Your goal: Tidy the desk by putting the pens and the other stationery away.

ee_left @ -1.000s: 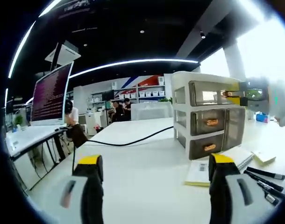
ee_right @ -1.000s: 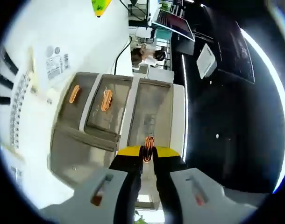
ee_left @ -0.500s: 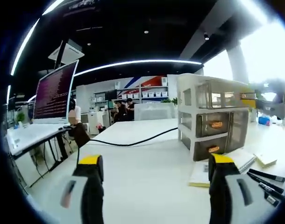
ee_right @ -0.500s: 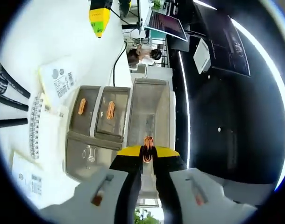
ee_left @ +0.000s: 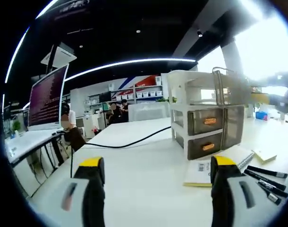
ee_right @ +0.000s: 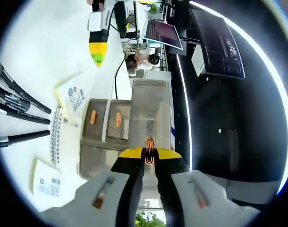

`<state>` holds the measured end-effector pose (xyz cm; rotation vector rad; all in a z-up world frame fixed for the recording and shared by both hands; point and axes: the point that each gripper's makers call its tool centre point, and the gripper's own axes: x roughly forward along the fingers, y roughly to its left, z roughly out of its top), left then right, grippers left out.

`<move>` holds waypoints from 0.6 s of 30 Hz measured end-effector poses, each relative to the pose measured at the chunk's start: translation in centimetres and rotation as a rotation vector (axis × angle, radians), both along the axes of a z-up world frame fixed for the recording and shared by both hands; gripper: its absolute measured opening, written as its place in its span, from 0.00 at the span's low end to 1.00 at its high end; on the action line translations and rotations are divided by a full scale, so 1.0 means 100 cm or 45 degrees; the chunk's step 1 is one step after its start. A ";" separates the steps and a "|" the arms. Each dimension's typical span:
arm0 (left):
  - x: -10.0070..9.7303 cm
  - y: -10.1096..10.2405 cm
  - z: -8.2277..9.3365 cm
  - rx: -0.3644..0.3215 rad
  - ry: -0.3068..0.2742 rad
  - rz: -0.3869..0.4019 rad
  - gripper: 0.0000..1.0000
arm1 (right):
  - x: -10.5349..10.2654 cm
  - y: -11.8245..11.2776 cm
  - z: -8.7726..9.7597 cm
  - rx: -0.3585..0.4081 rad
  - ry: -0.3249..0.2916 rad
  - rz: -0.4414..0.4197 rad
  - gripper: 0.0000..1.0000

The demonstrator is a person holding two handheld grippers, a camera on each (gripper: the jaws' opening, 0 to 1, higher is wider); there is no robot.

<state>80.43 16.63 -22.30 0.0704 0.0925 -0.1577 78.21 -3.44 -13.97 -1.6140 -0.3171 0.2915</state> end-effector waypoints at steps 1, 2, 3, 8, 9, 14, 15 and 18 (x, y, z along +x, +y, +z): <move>-0.001 0.001 0.001 -0.009 0.000 0.002 0.93 | 0.000 0.000 0.000 0.001 -0.003 0.000 0.11; -0.001 0.002 0.002 -0.015 -0.005 0.001 0.93 | -0.001 0.000 0.001 0.014 0.004 0.002 0.11; -0.001 0.002 0.002 -0.016 -0.010 0.004 0.92 | -0.001 0.000 0.001 0.041 0.021 0.010 0.11; -0.002 0.006 0.007 -0.032 -0.026 0.015 0.92 | -0.003 0.000 0.002 0.104 0.060 0.061 0.12; -0.002 0.006 0.008 -0.034 -0.029 0.016 0.92 | -0.003 0.000 0.002 0.137 0.069 0.074 0.13; -0.003 0.006 0.010 -0.027 -0.039 0.017 0.92 | -0.016 -0.001 0.011 0.412 0.132 0.177 0.27; -0.003 0.006 0.010 -0.024 -0.040 0.017 0.92 | -0.021 -0.001 0.009 0.450 0.167 0.211 0.27; -0.002 0.010 0.009 -0.002 -0.037 0.035 0.92 | -0.029 -0.012 0.001 0.510 0.244 0.215 0.30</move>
